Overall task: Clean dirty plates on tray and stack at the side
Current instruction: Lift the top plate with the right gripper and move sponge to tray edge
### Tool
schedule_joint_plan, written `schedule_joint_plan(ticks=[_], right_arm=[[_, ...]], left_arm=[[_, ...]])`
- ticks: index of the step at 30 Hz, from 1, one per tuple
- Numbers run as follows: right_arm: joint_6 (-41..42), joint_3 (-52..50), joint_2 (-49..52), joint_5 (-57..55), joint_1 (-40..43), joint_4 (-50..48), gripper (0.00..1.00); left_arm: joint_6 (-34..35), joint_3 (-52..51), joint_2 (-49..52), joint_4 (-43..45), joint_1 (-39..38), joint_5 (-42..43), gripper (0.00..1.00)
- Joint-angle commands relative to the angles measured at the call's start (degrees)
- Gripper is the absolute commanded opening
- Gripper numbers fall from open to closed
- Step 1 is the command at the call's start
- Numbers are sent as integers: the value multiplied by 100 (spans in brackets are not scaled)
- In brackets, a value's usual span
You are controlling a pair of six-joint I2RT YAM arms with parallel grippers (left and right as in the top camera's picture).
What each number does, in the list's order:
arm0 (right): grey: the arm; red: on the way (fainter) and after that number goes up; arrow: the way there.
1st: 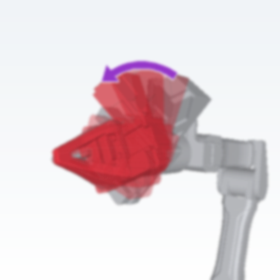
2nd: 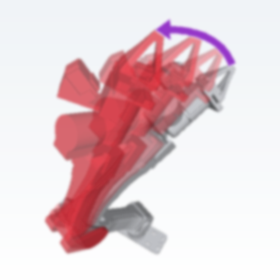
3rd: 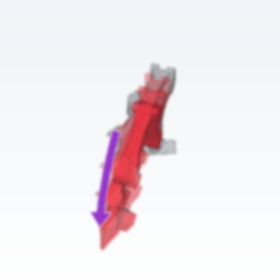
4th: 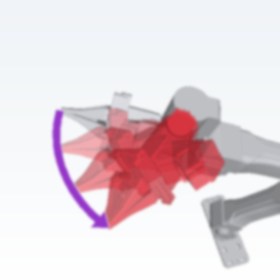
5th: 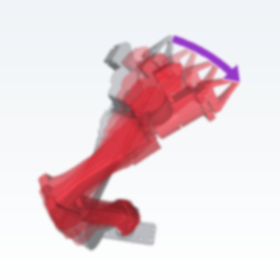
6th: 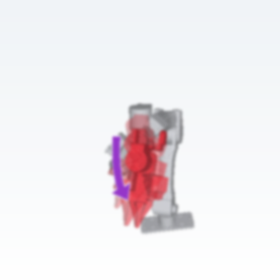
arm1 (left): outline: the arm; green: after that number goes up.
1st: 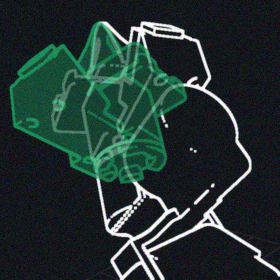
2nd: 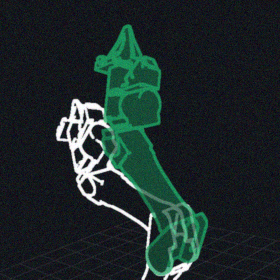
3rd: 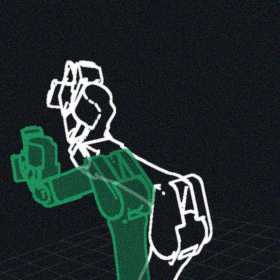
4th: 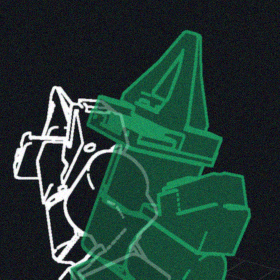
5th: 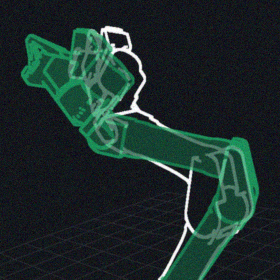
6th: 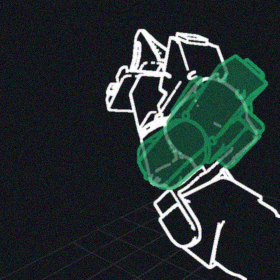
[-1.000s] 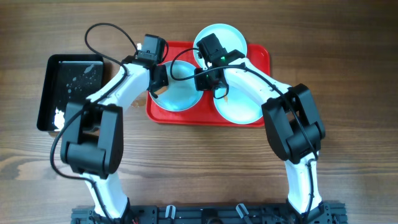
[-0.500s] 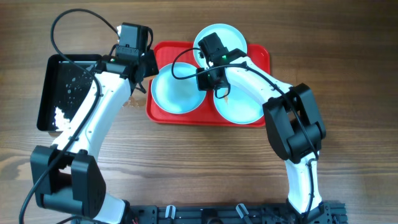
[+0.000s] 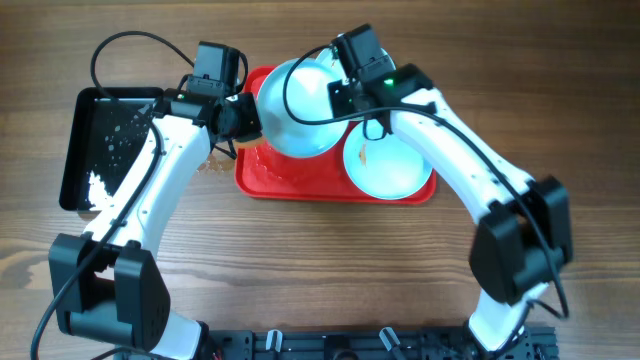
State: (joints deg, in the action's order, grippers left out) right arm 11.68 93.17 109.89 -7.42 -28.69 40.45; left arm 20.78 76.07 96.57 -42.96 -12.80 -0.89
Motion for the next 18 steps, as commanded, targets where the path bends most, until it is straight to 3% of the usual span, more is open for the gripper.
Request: schedule_joint_plan(ticks=[1, 10, 18], right_arm=[[-708, 103, -387, -1189, -2, 57, 5], [-1628, 101, -474, -3672, -660, -302, 4], [-2444, 101, -468, -5149, -1163, -999, 4]], left_arm=[[94, 0, -79, -4, 7, 199, 4], [92, 0, -79, -76, 7, 197, 4], [94, 0, -79, -85, 7, 199, 4]])
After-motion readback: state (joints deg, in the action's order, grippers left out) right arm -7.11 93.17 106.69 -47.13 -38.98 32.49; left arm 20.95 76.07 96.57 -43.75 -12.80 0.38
